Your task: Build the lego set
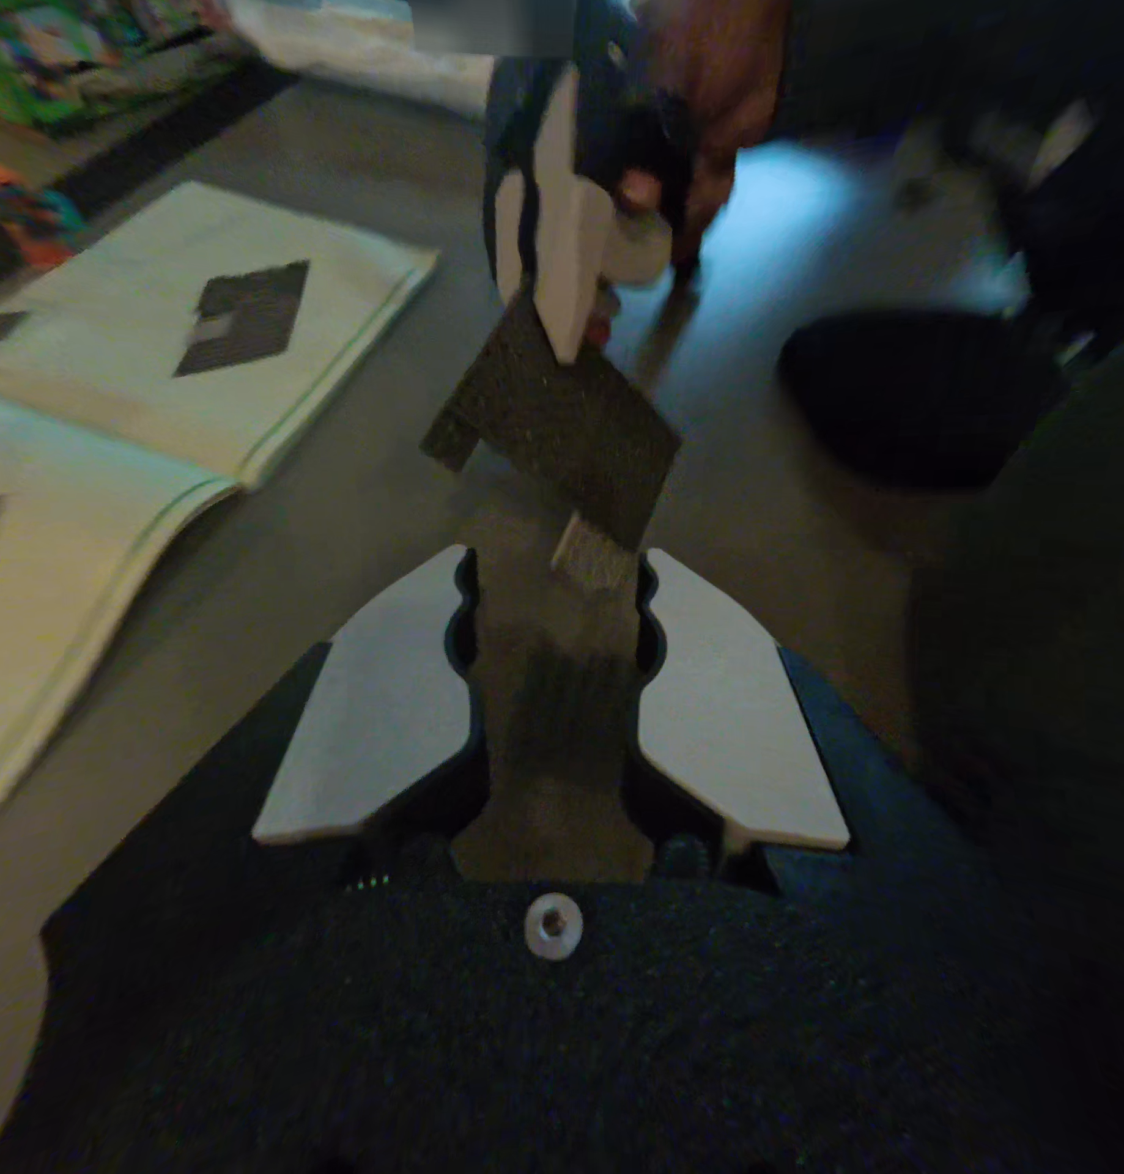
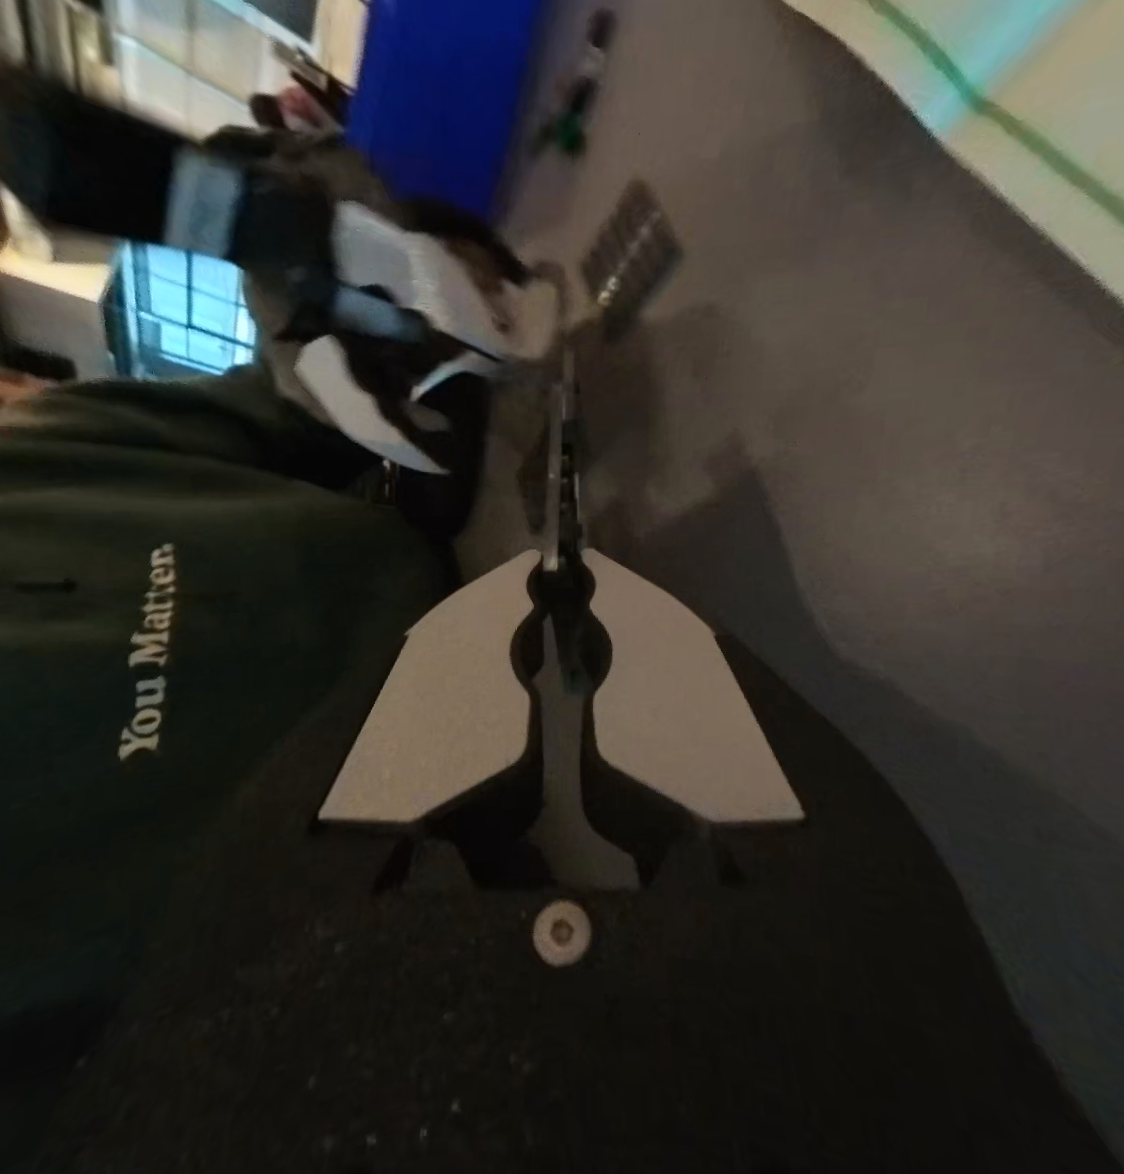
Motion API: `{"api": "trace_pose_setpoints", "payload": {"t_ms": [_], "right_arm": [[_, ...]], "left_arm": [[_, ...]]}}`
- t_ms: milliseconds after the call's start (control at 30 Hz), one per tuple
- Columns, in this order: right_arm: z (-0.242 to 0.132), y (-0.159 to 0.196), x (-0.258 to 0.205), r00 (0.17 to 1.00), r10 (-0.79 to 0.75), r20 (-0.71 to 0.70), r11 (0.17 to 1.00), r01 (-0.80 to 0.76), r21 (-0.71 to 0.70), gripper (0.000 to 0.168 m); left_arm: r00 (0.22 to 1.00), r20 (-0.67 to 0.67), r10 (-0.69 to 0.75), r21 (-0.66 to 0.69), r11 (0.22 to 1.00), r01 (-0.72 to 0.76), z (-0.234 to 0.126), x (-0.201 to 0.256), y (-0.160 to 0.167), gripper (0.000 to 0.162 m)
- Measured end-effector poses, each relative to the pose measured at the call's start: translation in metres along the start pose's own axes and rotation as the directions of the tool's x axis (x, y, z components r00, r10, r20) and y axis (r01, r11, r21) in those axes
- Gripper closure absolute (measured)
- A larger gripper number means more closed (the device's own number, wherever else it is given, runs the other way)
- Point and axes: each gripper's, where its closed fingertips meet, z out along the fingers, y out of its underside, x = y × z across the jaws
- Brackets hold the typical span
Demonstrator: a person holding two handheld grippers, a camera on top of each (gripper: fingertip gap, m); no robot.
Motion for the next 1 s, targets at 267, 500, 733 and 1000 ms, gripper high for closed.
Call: {"api": "trace_pose_setpoints", "payload": {"t_ms": [267,500,733,1000], "right_arm": [[0.012,-0.004,0.023,0.999,0.052,-0.016,0.996,-0.053,-0.067,0.152],[0.009,-0.001,0.037,0.994,0.055,-0.090,0.994,-0.063,-0.091,0.131],[-0.001,0.008,0.038,0.982,-0.085,-0.170,0.981,0.053,-0.187,0.105],[-0.001,0.012,0.048,0.768,-0.575,-0.282,0.788,0.429,-0.441,0.080]], "left_arm": [[0.991,-0.009,0.133,-0.254,0.958,-0.131,-0.005,0.013,0.056,0.092],[0.987,-0.048,0.154,-0.337,0.928,-0.161,0.006,0.020,0.073,0.086],[0.991,-0.066,0.115,-0.348,0.928,-0.131,0.007,0.022,0.074,0.094],[0.987,-0.107,0.123,-0.339,0.928,-0.153,0.007,0.031,0.072,0.097]]}}
